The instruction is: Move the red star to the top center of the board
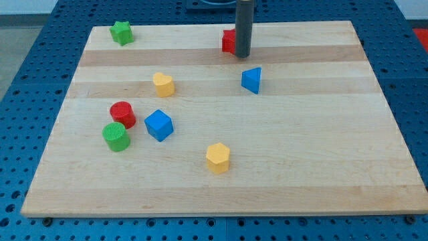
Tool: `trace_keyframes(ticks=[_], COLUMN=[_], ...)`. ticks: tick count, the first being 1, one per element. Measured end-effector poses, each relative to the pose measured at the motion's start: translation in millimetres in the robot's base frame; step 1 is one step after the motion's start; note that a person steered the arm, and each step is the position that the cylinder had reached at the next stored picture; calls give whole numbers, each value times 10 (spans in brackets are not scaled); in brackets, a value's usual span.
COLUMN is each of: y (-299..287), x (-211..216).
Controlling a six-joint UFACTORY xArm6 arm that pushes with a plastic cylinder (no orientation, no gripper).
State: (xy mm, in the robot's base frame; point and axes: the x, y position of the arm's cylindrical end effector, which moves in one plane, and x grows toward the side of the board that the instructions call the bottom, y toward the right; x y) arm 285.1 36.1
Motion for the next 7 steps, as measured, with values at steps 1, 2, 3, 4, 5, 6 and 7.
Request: trace_keyframes(ticks=[1, 2, 3, 4, 5, 6, 7], y=[-108, -272, -318, -210, -199, -224, -531], x=[-141, -216, -224, -51, 255, 345, 395])
